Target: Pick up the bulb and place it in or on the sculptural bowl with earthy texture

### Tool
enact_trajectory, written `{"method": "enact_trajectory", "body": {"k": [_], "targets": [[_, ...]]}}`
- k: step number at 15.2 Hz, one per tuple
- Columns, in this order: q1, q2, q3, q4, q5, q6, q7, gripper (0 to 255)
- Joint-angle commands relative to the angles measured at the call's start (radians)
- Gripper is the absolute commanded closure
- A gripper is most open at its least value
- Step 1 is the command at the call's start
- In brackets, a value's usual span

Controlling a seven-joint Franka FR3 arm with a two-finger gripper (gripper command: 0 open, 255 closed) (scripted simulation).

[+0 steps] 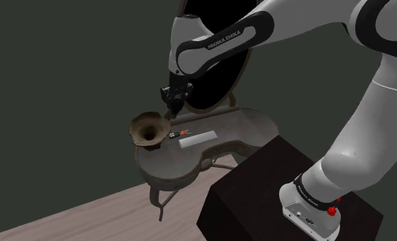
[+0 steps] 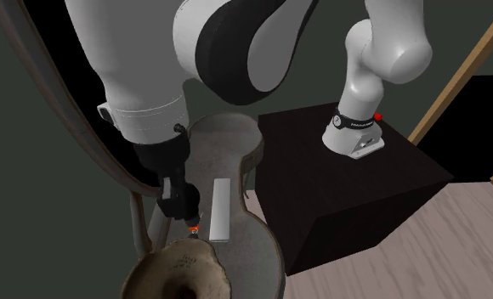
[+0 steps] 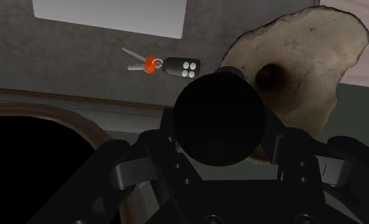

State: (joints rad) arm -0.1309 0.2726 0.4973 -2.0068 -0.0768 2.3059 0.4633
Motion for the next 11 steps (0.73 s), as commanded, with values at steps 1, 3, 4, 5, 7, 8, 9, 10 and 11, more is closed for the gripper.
{"method": "enact_trajectory", "body": {"k": [1, 3, 4, 5, 7, 8, 9, 10, 11], "targets": [[0.044, 0.069, -0.003, 0.089, -0.043, -0.026, 0.058, 255], [0.087, 0.136, -0.01, 0.184, -0.076, -0.06, 0.1, 255], [0.109, 0.17, -0.014, 0.234, -0.092, -0.078, 0.118, 255], [0.132, 0.204, -0.019, 0.286, -0.106, -0.097, 0.135, 255], [0.189, 0.294, -0.03, 0.426, -0.139, -0.151, 0.171, 255], [0.191, 0.299, -0.034, 0.421, -0.141, -0.141, 0.172, 255], [0.193, 0.305, -0.036, 0.416, -0.143, -0.13, 0.173, 255], [0.194, 0.311, -0.038, 0.412, -0.146, -0.12, 0.174, 255], [0.195, 0.318, -0.041, 0.408, -0.149, -0.11, 0.176, 255]]}}
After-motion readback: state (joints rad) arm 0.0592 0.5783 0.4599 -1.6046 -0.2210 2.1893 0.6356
